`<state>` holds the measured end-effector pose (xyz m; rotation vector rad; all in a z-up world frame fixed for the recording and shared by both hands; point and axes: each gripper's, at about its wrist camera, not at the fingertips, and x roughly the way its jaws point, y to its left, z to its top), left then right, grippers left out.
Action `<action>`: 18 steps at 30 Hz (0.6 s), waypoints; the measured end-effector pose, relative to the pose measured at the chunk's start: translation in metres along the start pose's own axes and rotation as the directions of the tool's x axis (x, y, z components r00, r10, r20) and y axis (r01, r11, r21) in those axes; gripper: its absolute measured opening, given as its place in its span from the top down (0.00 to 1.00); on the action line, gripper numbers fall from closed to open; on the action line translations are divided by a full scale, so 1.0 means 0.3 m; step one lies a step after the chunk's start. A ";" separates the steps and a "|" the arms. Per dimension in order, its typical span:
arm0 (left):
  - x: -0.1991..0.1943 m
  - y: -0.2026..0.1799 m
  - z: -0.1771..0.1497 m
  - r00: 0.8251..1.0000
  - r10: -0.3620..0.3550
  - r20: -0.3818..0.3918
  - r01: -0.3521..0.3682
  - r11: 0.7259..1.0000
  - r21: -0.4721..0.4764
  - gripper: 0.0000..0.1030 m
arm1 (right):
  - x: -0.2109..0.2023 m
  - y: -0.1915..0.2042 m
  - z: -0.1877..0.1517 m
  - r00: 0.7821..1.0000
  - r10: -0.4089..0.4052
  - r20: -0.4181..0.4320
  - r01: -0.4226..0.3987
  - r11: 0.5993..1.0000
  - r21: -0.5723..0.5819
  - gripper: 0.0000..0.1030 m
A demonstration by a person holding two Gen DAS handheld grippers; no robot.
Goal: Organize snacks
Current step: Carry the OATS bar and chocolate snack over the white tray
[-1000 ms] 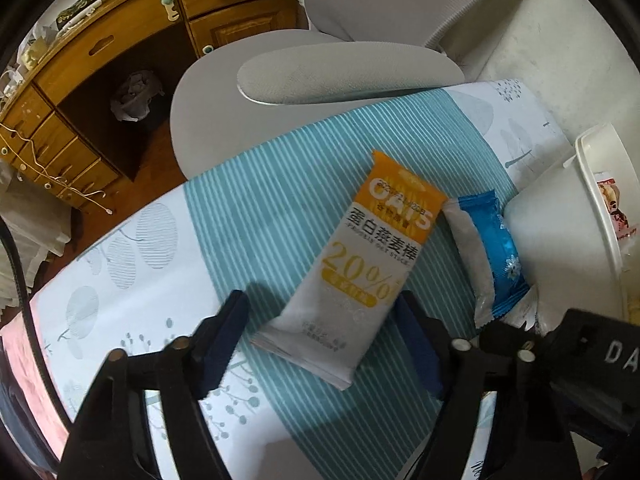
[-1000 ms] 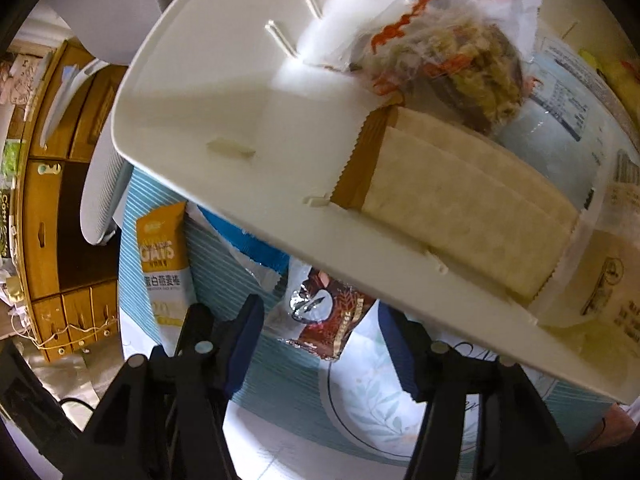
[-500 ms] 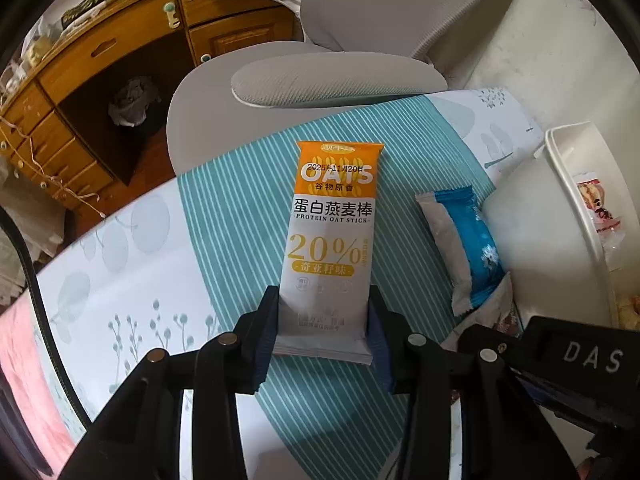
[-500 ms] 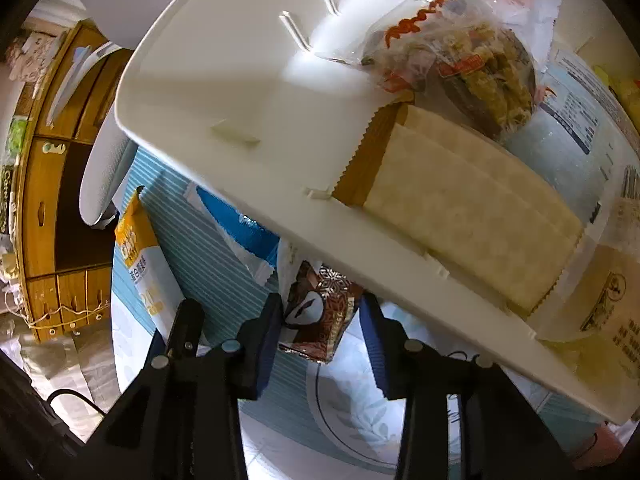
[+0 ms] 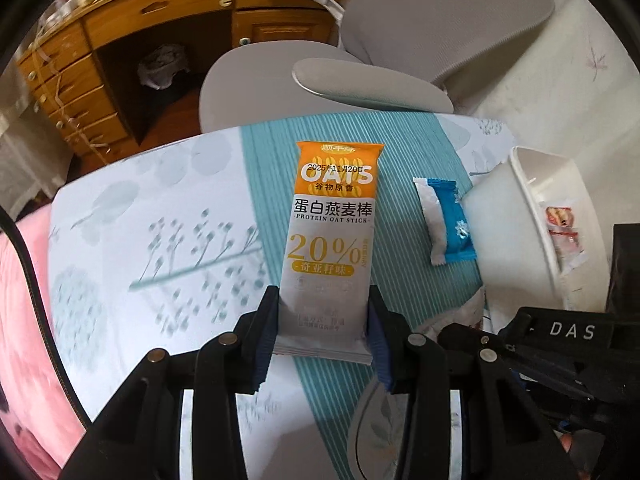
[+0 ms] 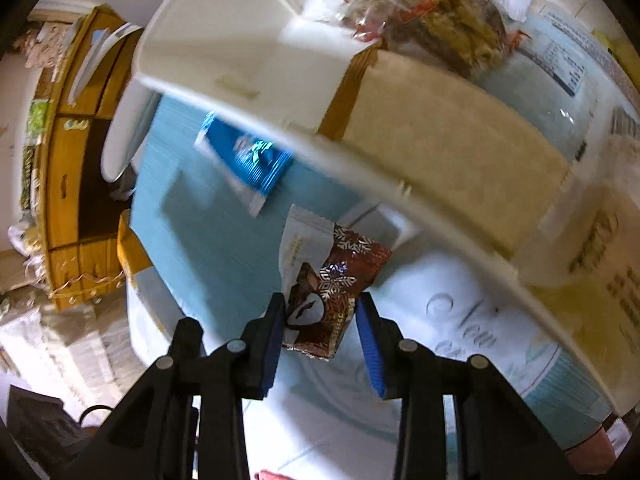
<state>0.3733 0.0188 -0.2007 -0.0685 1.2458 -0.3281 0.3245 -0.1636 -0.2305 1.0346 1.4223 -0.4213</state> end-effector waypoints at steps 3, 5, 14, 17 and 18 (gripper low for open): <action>-0.069 0.012 -0.032 1.000 -0.005 0.010 0.005 0.999 -0.035 0.61 | -0.041 0.001 -0.024 0.999 0.041 -0.003 -0.041 0.999 -0.030 0.65; -0.118 0.021 -0.051 1.000 -0.016 0.023 0.018 0.998 -0.057 0.61 | -0.080 0.005 -0.045 0.997 0.075 0.003 -0.075 0.995 -0.059 0.65; -0.350 0.014 -0.140 0.983 -0.077 0.169 0.098 0.988 -0.121 0.61 | -0.277 -0.056 -0.121 0.975 0.210 0.077 -0.199 0.972 -0.127 0.65; -0.403 -0.007 -0.172 0.970 -0.107 0.217 0.137 0.982 -0.130 0.61 | -0.357 -0.087 -0.137 0.961 0.247 0.125 -0.227 0.962 -0.154 0.65; -0.416 -0.016 -0.182 0.966 -0.124 0.227 0.156 0.979 -0.133 0.61 | -0.376 -0.091 -0.137 0.958 0.250 0.138 -0.228 0.960 -0.161 0.65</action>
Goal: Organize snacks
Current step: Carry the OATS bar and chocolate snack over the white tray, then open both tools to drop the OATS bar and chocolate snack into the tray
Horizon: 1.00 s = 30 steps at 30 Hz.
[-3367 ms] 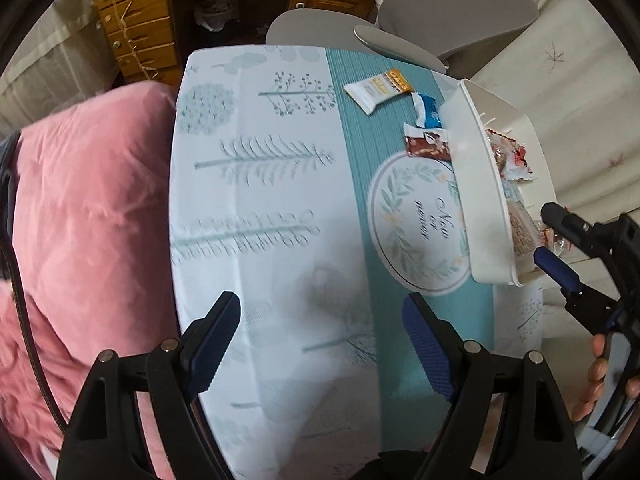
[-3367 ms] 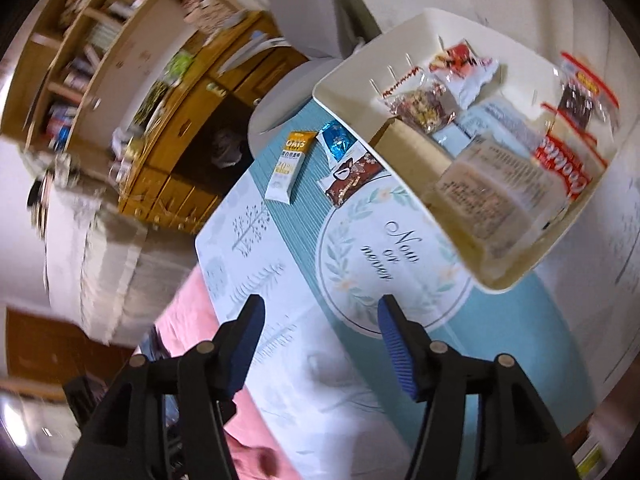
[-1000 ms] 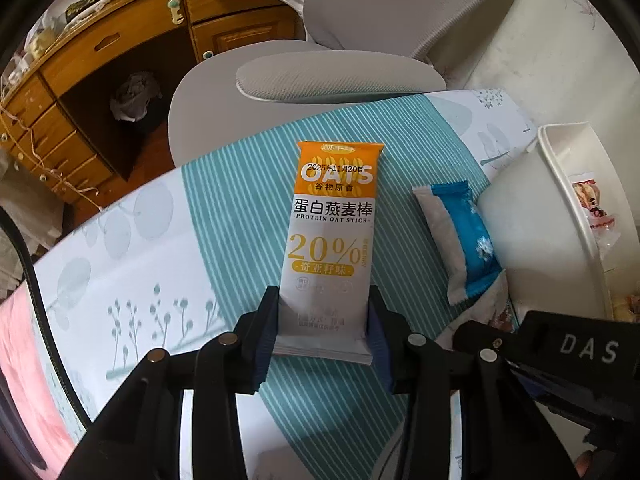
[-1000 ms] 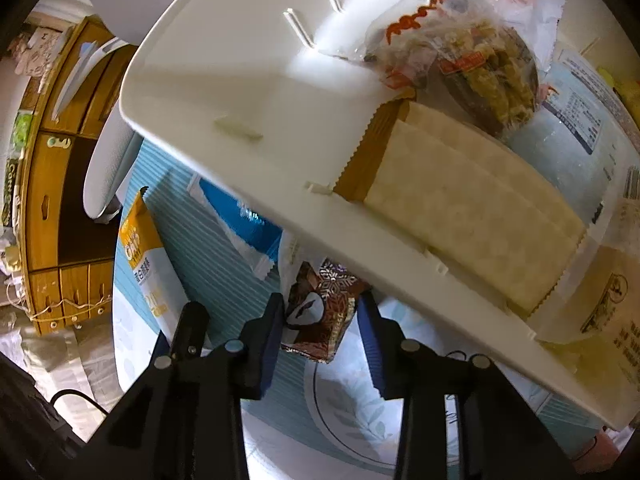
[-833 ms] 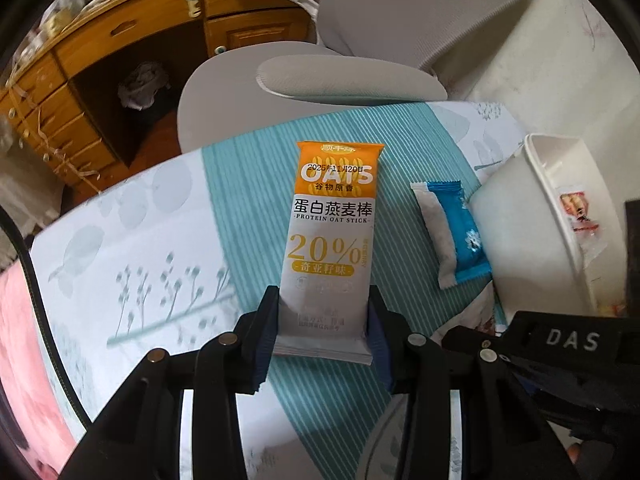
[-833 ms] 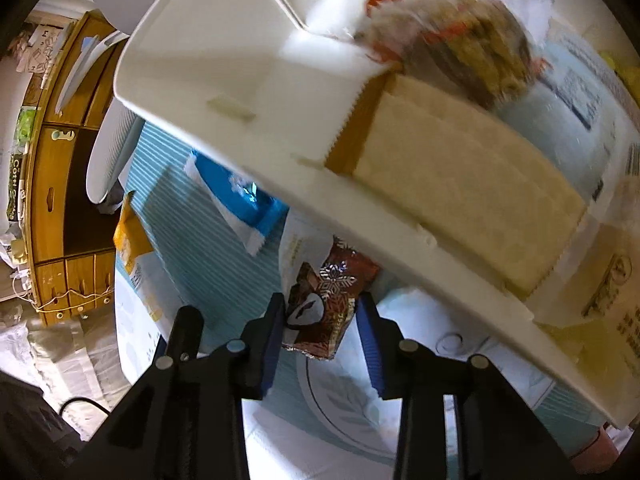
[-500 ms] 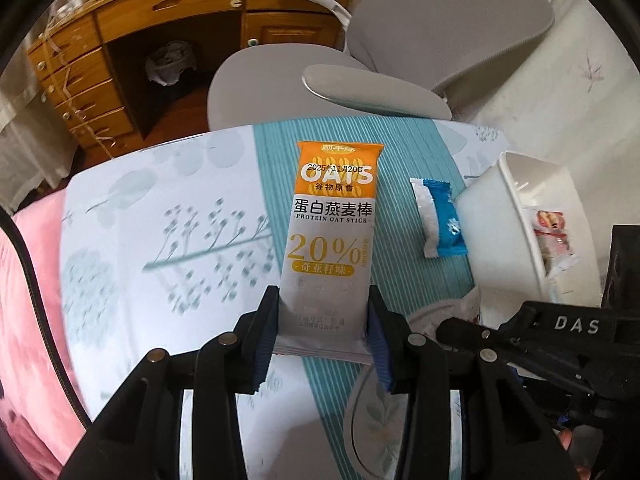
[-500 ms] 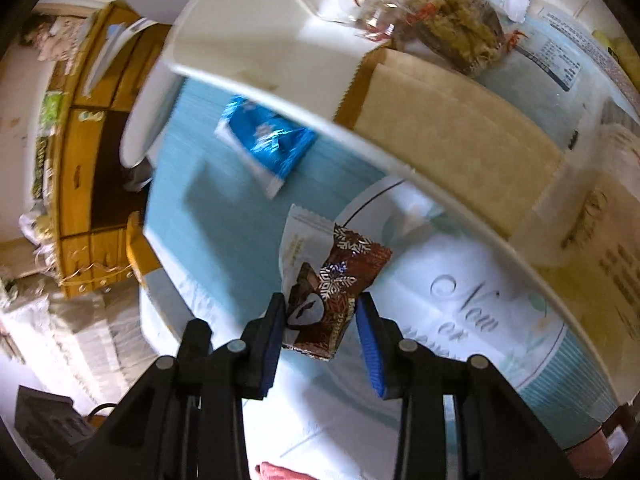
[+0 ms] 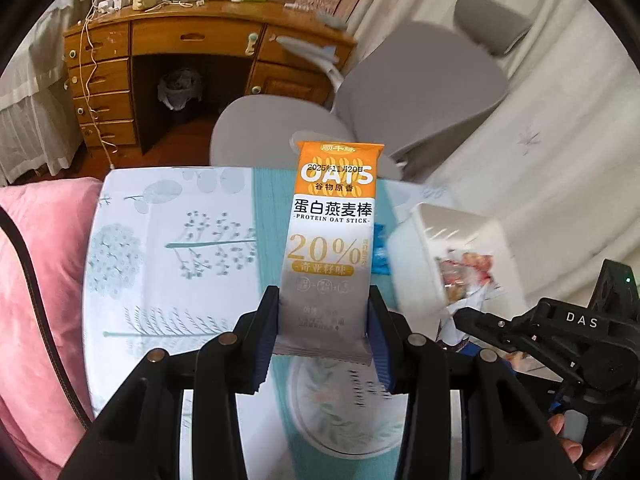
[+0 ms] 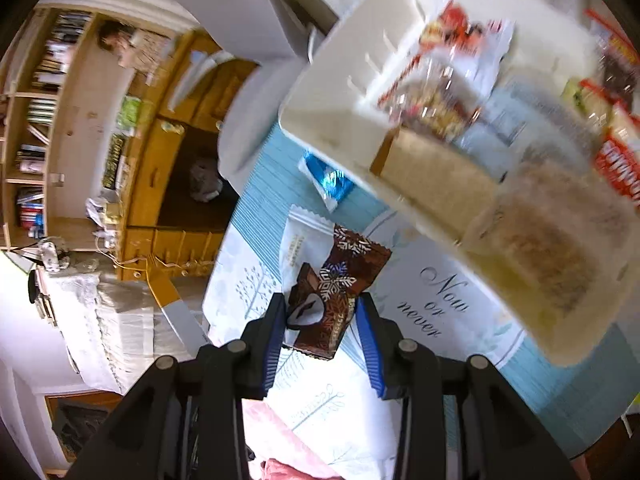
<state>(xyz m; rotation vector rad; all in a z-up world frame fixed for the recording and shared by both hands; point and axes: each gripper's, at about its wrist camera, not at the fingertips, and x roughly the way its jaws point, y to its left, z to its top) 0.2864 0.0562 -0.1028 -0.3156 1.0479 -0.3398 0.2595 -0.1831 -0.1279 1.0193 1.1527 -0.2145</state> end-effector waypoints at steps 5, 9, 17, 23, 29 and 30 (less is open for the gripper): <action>-0.020 -0.080 -0.047 0.997 -0.075 -0.002 0.075 0.997 0.004 0.61 | -0.128 -0.051 0.012 0.997 -0.010 0.082 0.012 1.000 -0.028 0.65; -0.017 -0.165 -0.093 0.990 -0.137 -0.032 0.138 0.990 0.032 0.61 | -0.198 -0.088 0.020 0.990 -0.046 0.131 0.056 0.996 -0.074 0.65; 0.025 -0.357 -0.167 0.967 -0.240 -0.090 0.246 0.967 0.064 0.61 | -0.258 -0.180 0.048 0.987 -0.096 0.129 0.116 0.981 -0.155 0.65; 0.084 -0.465 -0.190 0.957 -0.263 -0.124 0.275 0.957 0.093 0.61 | -0.274 -0.228 0.081 0.988 -0.095 0.119 0.121 0.963 -0.242 0.63; 0.151 -0.543 -0.188 0.951 -0.268 -0.156 0.289 0.949 0.130 0.58 | -0.278 -0.266 0.136 0.987 -0.104 0.119 0.133 0.954 -0.269 0.48; 0.163 -0.556 -0.186 0.955 -0.248 -0.160 0.270 0.953 0.138 0.50 | -0.278 -0.274 0.148 0.986 -0.112 0.126 0.142 0.955 -0.262 0.39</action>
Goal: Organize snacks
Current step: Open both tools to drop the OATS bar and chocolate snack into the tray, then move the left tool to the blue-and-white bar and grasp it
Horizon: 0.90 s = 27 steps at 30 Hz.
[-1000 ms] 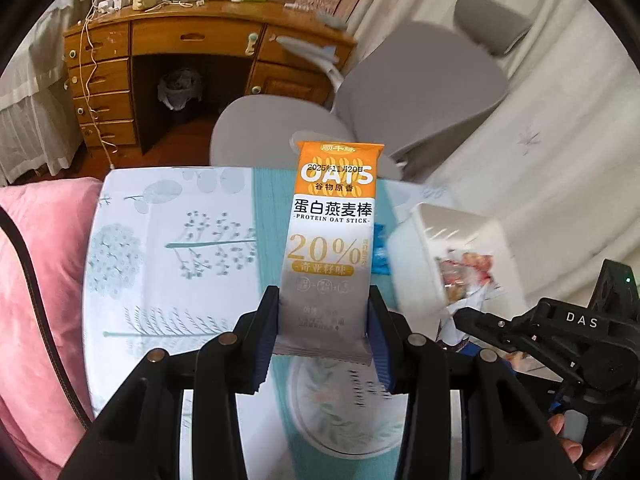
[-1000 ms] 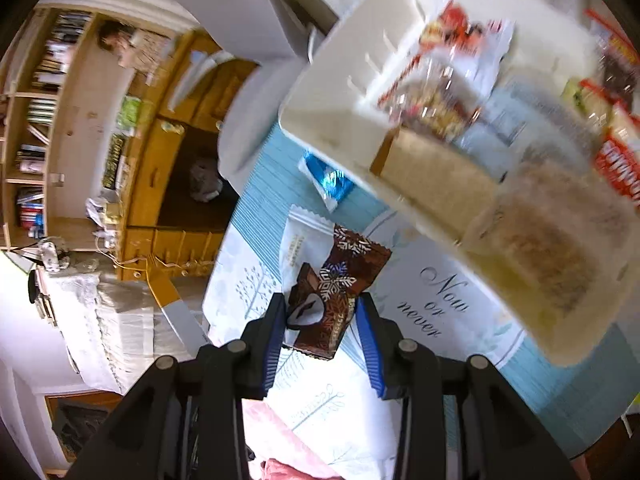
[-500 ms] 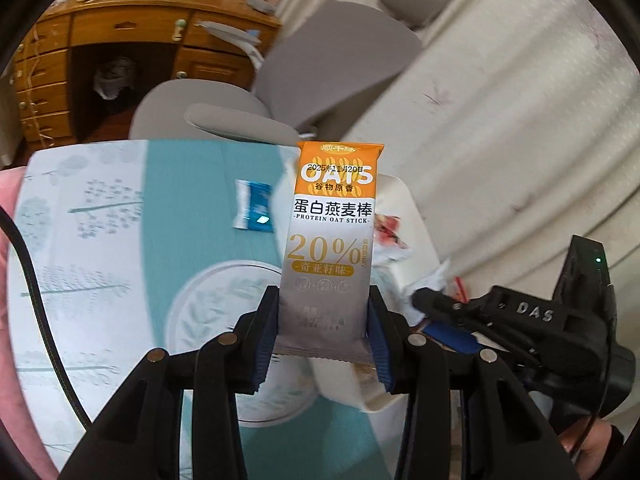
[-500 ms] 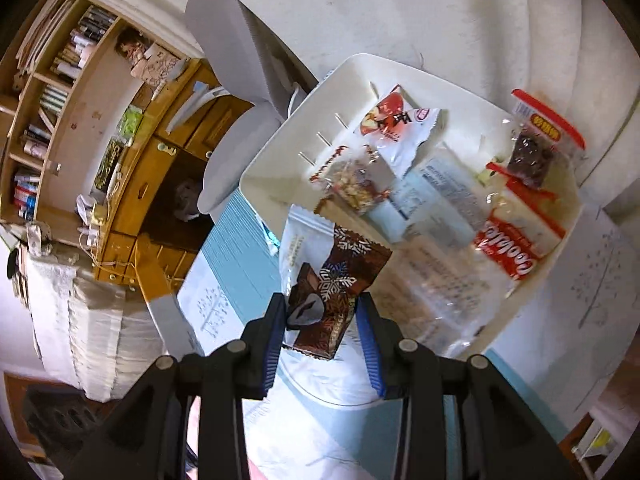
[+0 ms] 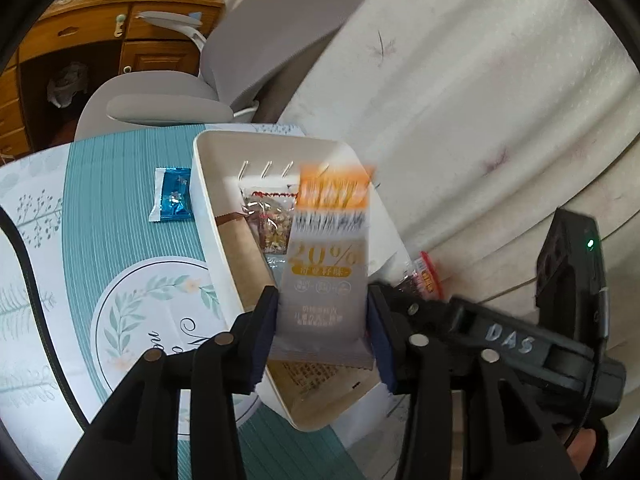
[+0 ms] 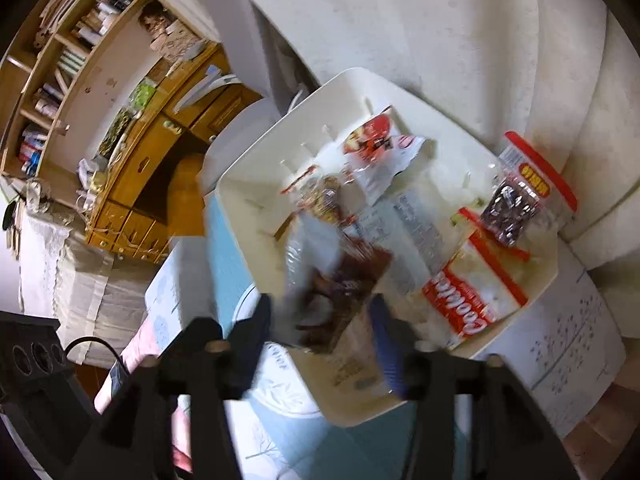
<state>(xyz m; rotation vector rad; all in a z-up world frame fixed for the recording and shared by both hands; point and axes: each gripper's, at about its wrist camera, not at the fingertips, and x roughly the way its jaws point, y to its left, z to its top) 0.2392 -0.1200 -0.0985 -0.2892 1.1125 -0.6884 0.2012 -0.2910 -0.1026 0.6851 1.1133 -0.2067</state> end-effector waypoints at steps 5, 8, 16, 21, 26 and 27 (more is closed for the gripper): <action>0.012 0.020 0.032 0.998 0.064 0.002 -0.064 0.997 -0.032 0.31 | 0.024 -0.045 0.050 1.000 -0.009 -0.007 0.009 1.000 0.006 0.35; 0.013 0.065 0.051 0.994 0.109 0.007 -0.108 0.992 -0.066 0.27 | 0.040 -0.050 0.070 1.000 -0.008 -0.018 0.008 1.000 -0.019 0.35; 0.031 0.245 0.109 0.968 0.252 -0.006 -0.251 0.963 -0.098 0.25 | 0.089 -0.043 0.097 0.999 -0.003 -0.046 -0.002 0.995 -0.101 0.35; 0.065 0.339 0.162 0.957 0.291 -0.020 -0.291 0.955 -0.046 0.25 | 0.129 -0.028 0.099 0.998 -0.018 -0.062 0.006 0.983 -0.185 0.35; 0.122 0.408 0.221 0.958 0.287 -0.022 -0.285 0.957 0.054 0.25 | 0.155 -0.018 0.099 0.997 -0.033 -0.063 0.014 0.962 -0.271 0.35; 0.134 0.413 0.227 0.959 0.283 -0.025 -0.281 0.956 0.083 0.25 | 0.162 -0.019 0.101 0.997 -0.032 -0.075 0.010 0.960 -0.279 0.35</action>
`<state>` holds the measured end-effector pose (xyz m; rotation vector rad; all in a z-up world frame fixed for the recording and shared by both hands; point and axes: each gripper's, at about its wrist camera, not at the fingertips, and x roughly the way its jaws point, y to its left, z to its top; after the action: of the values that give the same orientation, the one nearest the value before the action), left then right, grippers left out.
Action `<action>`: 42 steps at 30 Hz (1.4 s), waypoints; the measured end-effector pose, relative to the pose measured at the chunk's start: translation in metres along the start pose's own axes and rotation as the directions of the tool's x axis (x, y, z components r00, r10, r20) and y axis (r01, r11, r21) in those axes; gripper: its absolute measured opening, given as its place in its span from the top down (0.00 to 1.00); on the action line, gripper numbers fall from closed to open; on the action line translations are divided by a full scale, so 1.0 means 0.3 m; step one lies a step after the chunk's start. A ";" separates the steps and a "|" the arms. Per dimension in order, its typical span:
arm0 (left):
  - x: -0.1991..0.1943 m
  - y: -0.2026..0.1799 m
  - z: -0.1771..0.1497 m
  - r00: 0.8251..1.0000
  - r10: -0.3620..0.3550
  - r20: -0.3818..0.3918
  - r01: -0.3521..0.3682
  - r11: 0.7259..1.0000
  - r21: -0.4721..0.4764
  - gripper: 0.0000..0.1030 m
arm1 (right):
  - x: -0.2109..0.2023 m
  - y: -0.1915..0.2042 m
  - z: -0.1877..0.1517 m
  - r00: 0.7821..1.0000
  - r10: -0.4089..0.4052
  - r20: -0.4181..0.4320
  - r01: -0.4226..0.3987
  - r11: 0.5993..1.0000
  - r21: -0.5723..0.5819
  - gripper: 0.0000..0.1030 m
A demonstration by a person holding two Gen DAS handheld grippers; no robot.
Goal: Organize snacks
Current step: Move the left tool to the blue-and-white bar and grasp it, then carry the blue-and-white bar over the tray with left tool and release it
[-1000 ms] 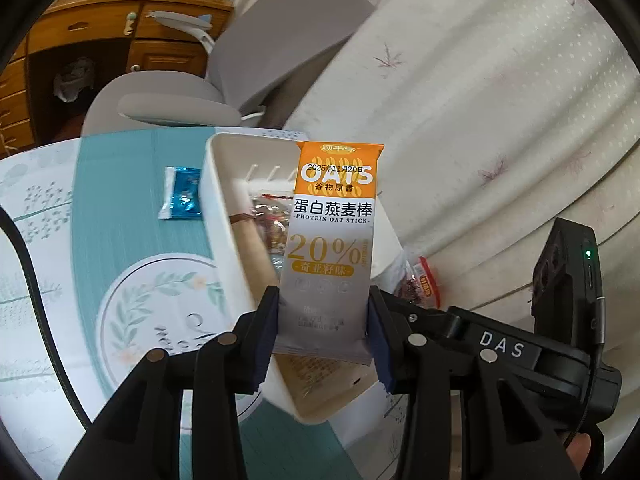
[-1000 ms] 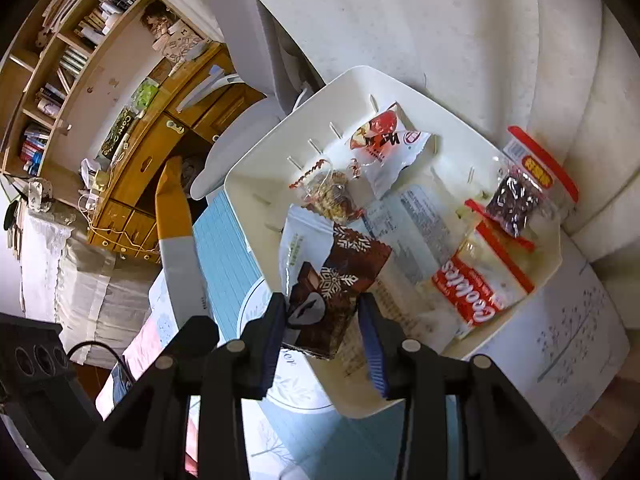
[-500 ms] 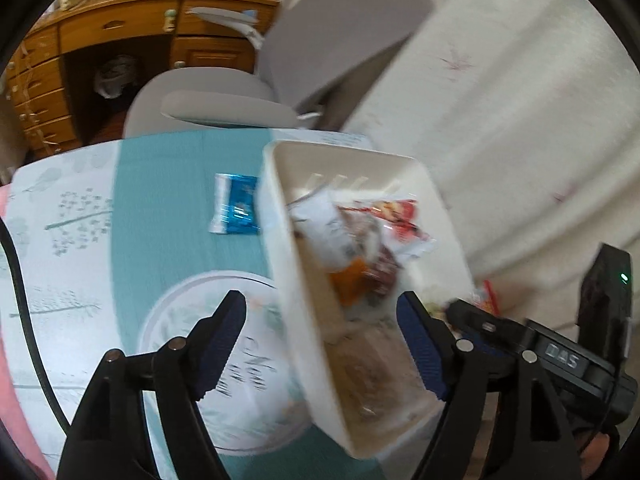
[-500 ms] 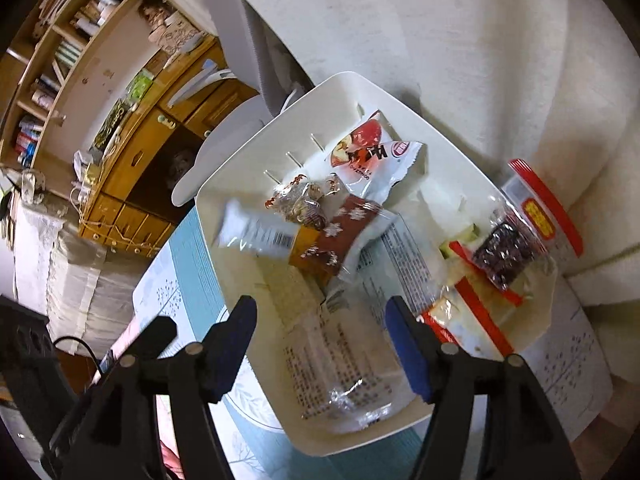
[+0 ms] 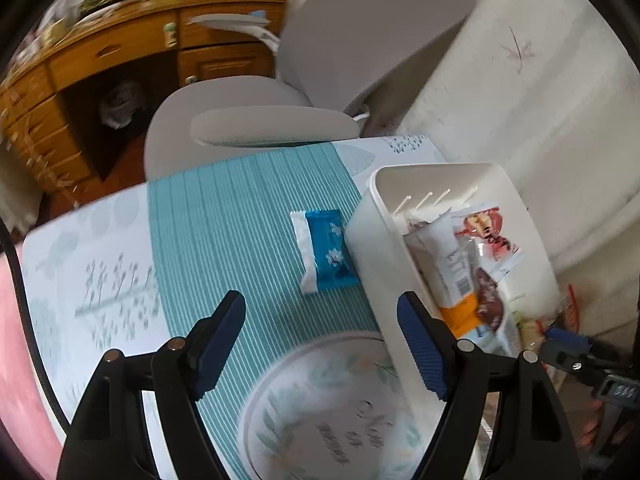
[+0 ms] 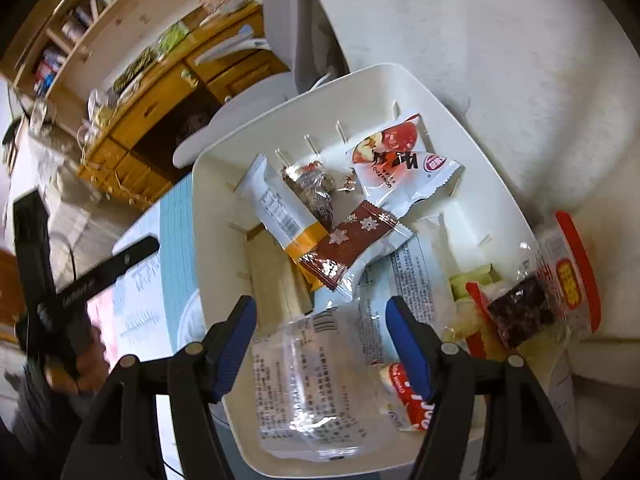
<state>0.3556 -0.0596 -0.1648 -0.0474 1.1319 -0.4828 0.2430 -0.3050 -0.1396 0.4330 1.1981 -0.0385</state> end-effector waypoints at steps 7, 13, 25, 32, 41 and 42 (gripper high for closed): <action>0.162 0.028 0.065 0.999 -0.003 -0.049 0.011 0.986 0.164 0.25 | 0.027 -0.032 0.017 1.000 -0.022 -0.010 0.022 0.998 -0.058 0.32; 0.297 0.010 0.104 0.992 0.005 -0.129 0.035 0.952 0.304 0.25 | 0.046 -0.083 0.026 0.999 -0.045 -0.013 0.044 0.997 -0.057 0.31; 0.407 -0.064 0.119 0.990 0.010 -0.143 0.064 0.863 0.502 0.26 | 0.066 -0.130 0.012 0.995 -0.095 -0.024 0.095 0.995 -0.021 0.31; 0.391 -0.079 0.113 0.996 -0.001 -0.086 0.045 0.857 0.514 0.52 | 0.006 -0.098 -0.015 0.994 -0.109 0.009 0.109 0.994 -0.004 0.31; 0.361 -0.069 0.069 0.999 0.009 -0.034 0.007 0.906 0.424 0.76 | -0.040 -0.047 -0.015 0.994 -0.108 0.022 0.109 0.994 -0.023 0.31; 0.354 -0.064 0.060 0.999 0.014 -0.034 0.001 0.917 0.398 0.76 | -0.041 -0.040 -0.016 0.994 -0.108 0.023 0.108 0.994 -0.025 0.31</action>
<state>0.4002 -0.1223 -0.2426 0.3226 1.0502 -0.7032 0.2308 -0.3168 -0.1335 0.3441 1.1991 -0.1203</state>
